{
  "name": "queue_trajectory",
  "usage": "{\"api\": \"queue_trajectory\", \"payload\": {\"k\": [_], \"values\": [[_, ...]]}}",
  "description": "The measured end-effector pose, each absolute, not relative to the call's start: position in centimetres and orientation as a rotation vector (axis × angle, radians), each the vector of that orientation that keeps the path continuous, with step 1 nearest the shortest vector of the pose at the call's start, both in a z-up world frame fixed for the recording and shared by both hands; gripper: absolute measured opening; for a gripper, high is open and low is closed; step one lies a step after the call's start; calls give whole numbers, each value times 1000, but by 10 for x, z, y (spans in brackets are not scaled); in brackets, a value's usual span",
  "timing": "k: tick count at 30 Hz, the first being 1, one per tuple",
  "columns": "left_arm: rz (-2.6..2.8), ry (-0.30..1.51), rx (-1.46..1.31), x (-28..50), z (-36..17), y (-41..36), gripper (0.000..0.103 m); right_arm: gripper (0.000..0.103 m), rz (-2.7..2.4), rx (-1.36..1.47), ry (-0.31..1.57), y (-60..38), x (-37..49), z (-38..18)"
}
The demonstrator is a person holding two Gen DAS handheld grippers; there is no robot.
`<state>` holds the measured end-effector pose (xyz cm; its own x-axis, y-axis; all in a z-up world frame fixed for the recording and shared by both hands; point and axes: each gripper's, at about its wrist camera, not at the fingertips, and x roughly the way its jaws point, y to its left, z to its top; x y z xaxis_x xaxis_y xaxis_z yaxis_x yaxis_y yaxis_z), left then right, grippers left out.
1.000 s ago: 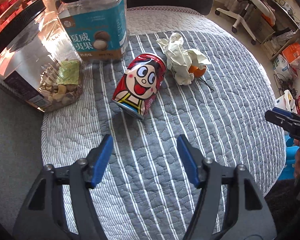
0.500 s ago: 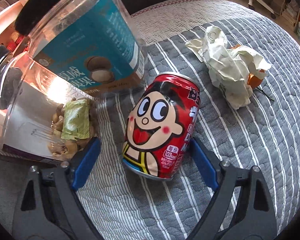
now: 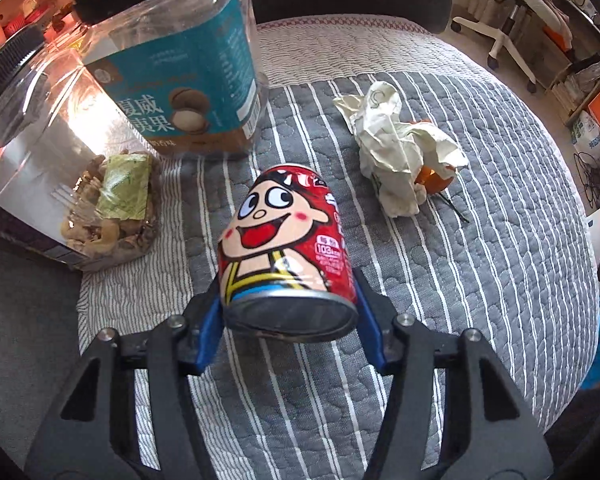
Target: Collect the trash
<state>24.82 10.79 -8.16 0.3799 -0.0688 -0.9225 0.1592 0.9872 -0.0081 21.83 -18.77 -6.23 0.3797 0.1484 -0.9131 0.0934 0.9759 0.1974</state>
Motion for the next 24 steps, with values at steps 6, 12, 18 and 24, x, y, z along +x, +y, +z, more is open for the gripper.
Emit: {"api": "queue_trajectory", "payload": {"k": [6, 12, 18, 24], "values": [[-189, 1174, -37, 209, -56, 120, 3, 84, 84, 206, 1180, -168, 225, -62], [-176, 1208, -53, 200, -68, 138, 84, 84, 114, 207, 1213, -147, 239, -72], [-122, 1205, 2, 227, -87, 133, 89, 84, 111, 219, 1225, -143, 246, -83], [-135, 1166, 299, 271, -106, 99, 89, 84, 92, 236, 1268, -155, 248, -95]]}}
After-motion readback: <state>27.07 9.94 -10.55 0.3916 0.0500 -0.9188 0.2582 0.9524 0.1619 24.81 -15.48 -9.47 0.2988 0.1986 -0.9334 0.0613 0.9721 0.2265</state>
